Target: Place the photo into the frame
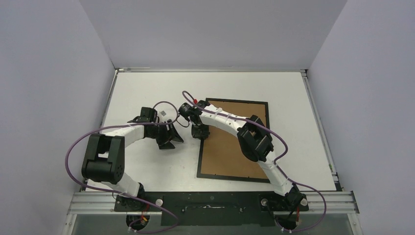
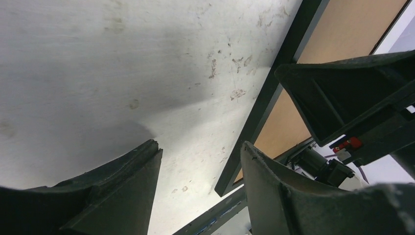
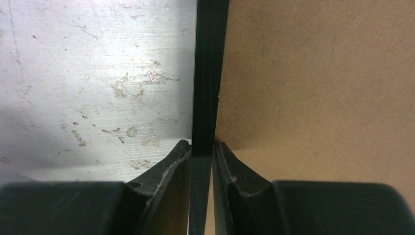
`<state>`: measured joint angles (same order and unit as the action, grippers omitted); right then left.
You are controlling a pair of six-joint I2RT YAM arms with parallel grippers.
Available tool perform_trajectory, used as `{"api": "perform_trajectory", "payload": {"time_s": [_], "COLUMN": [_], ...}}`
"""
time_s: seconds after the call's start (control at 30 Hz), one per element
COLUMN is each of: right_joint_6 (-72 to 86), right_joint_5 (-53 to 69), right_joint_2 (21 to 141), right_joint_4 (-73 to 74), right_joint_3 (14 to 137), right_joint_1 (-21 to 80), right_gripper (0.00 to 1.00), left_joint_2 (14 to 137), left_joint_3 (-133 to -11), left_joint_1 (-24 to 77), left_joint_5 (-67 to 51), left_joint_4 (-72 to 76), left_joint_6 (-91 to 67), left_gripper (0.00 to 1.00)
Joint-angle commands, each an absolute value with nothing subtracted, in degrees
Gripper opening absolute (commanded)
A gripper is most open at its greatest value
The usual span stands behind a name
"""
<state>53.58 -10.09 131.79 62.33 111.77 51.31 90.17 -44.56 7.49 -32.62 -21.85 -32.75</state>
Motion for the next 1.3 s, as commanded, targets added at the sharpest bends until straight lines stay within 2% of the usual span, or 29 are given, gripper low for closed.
{"api": "perform_trajectory", "payload": {"time_s": [0.0,0.3,0.63,0.87,1.03,1.17,1.27], "right_joint_6": [56.7,57.4,57.0,57.8,58.5,58.2,58.0], "right_joint_5": [-9.0,-5.5,-2.7,-0.4,1.2,0.6,0.2], "right_joint_2": [130.7,123.2,116.8,112.8,111.7,110.3,109.1], "right_joint_4": [59.3,56.5,52.9,51.1,49.4,49.5,50.5], "right_joint_3": [110.2,108.5,104.8,102.6,100.6,100.2,99.9], "right_joint_1": [50.1,47.9,47.2,46.2,45.8,45.3,44.8], "right_gripper": [0.00,0.00,0.00,0.00,0.00,0.00,0.00], "left_joint_2": [88.1,88.5,89.6,96.8,105.4,112.6,112.7], "left_joint_3": [-41.9,-34.9,-31.1,-31.2,-28.9,-26.4,-25.8], "left_joint_1": [10.2,17.8,22.7,25.4,25.9,25.9,26.0], "left_joint_5": [-35.4,-37.4,-34.0,-41.2,-46.3,-44.8,-43.3], "left_joint_4": [-12.4,8.4,20.6,36.4,61.9,83.2,86.1], "left_joint_6": [-36.3,-43.4,-48.2,-56.3,-71.1,-82.7,-84.3], "left_gripper": [0.61,0.65,0.65,0.62,0.39,0.16,0.05]}}
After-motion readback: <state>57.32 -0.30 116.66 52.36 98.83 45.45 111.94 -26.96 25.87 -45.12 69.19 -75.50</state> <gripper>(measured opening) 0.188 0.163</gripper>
